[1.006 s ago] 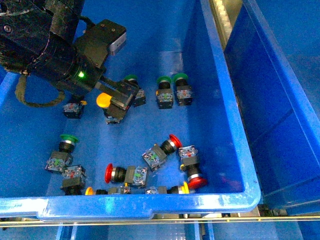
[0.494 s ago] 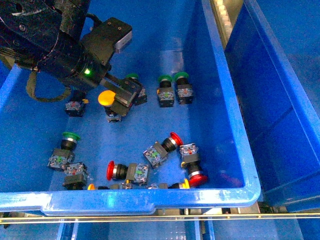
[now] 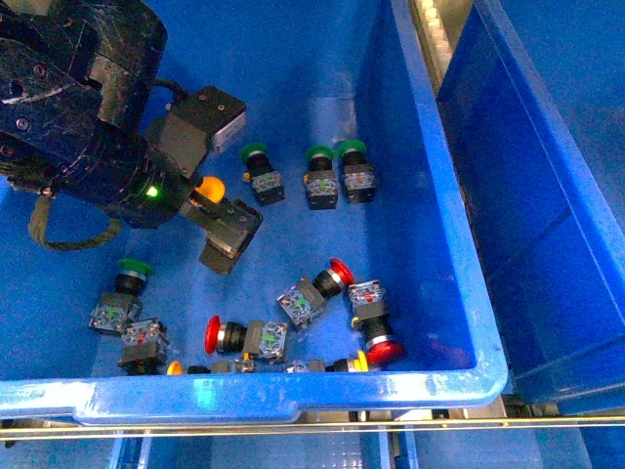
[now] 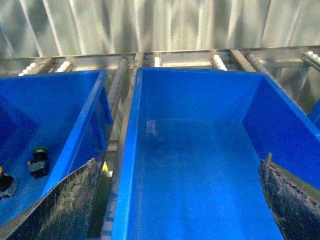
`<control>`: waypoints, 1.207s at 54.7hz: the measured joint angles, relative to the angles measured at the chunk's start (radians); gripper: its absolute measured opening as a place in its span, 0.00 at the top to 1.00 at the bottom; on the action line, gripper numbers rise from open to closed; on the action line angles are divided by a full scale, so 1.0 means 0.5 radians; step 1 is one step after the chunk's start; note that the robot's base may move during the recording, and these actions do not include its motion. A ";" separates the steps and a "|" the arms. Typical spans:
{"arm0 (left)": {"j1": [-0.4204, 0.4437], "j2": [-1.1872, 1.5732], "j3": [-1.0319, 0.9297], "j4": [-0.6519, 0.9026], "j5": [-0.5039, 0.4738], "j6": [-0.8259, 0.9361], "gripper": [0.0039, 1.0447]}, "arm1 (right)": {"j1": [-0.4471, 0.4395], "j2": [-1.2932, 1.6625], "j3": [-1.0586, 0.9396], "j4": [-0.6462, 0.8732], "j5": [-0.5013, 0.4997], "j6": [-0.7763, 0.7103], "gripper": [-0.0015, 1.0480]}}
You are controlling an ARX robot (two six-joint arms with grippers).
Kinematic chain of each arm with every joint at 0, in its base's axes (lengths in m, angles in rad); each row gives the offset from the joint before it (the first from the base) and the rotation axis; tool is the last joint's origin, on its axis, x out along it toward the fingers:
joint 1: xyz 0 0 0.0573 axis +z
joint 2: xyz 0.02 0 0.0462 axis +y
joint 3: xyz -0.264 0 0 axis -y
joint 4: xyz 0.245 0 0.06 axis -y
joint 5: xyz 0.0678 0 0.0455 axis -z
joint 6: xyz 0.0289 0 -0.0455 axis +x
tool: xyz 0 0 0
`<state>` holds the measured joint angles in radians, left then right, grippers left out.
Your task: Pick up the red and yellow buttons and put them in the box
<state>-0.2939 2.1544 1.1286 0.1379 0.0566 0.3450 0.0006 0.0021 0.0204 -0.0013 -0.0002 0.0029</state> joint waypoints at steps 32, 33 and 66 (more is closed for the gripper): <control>0.049 0.022 0.043 0.073 0.028 0.143 0.07 | 0.000 0.000 0.000 0.000 0.000 0.000 0.07; 0.049 0.025 0.047 0.083 0.029 0.143 0.07 | 0.000 0.000 0.000 0.000 0.000 0.000 0.07; 0.044 0.160 0.162 0.211 0.046 0.189 0.07 | 0.000 0.000 0.000 0.000 0.000 0.001 0.07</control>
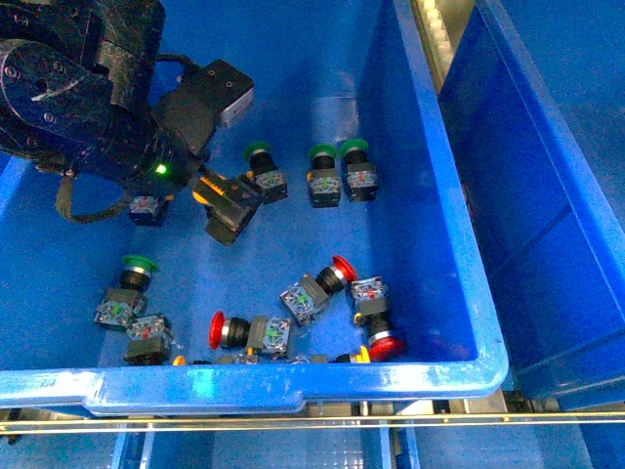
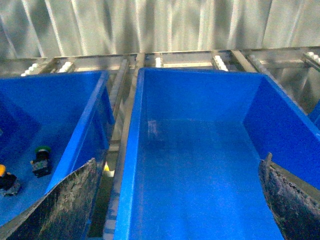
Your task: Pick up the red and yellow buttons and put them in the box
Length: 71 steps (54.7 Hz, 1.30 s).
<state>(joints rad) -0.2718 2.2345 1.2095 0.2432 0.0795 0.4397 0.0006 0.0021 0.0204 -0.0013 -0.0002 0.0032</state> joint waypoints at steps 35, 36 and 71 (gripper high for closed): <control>-0.005 0.027 0.008 0.024 0.037 -0.029 0.57 | 0.000 0.000 0.000 0.000 0.000 0.000 0.07; -0.005 0.027 0.008 0.024 0.036 -0.030 0.60 | 0.000 0.000 0.000 0.000 0.000 -0.001 0.07; 0.101 -0.536 -0.677 0.104 0.410 -0.602 0.66 | 0.000 0.000 0.000 0.000 0.000 -0.001 0.07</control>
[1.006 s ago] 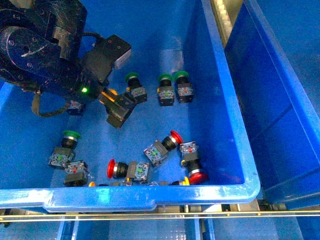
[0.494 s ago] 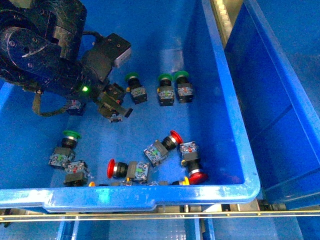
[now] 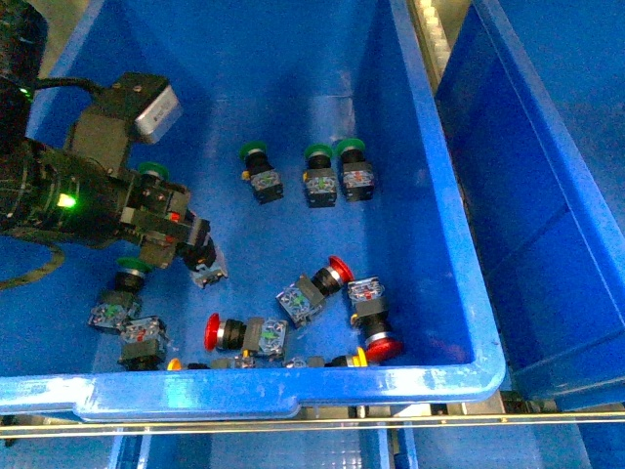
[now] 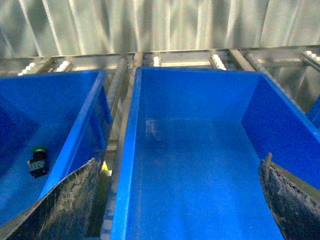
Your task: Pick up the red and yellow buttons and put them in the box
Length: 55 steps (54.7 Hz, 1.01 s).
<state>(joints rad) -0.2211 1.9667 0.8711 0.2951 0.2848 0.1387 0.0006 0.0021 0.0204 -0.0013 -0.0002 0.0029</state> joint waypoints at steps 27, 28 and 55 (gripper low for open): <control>-0.022 -0.673 -0.272 -0.135 0.496 -1.154 0.66 | 0.000 0.000 0.000 0.000 0.000 0.001 0.07; -0.034 -0.699 -0.275 -0.136 0.501 -1.196 0.66 | 0.000 0.000 0.000 0.000 0.000 0.000 0.07; -0.556 -0.828 -0.148 -0.138 0.381 -1.779 0.66 | 0.000 0.000 0.000 0.000 0.000 0.001 0.07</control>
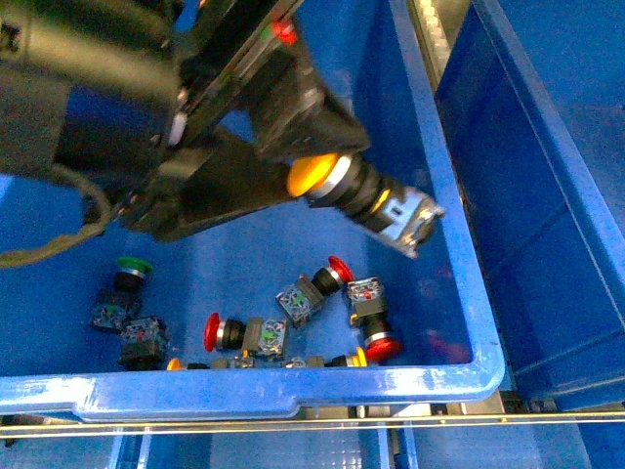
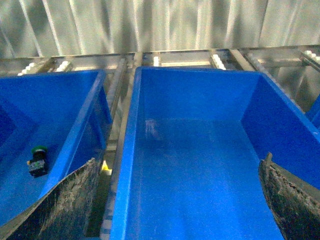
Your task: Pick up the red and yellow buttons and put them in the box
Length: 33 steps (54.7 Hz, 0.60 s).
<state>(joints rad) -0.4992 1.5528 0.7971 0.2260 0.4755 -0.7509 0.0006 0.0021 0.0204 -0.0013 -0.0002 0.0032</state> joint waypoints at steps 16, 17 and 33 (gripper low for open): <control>-0.249 0.186 0.320 0.000 -0.137 -0.187 0.66 | 0.000 0.000 0.000 0.000 0.000 0.000 0.07; -0.258 0.202 0.337 0.000 -0.151 -0.202 0.66 | 0.000 0.000 0.000 0.000 0.000 -0.001 0.07; -0.311 0.299 0.425 0.069 -0.219 -0.362 0.66 | 0.000 0.000 0.000 0.000 0.000 -0.001 0.07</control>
<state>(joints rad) -0.6548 1.7023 1.0096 0.2607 0.3660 -0.9321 0.0006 0.0021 0.0204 -0.0013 -0.0002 0.0029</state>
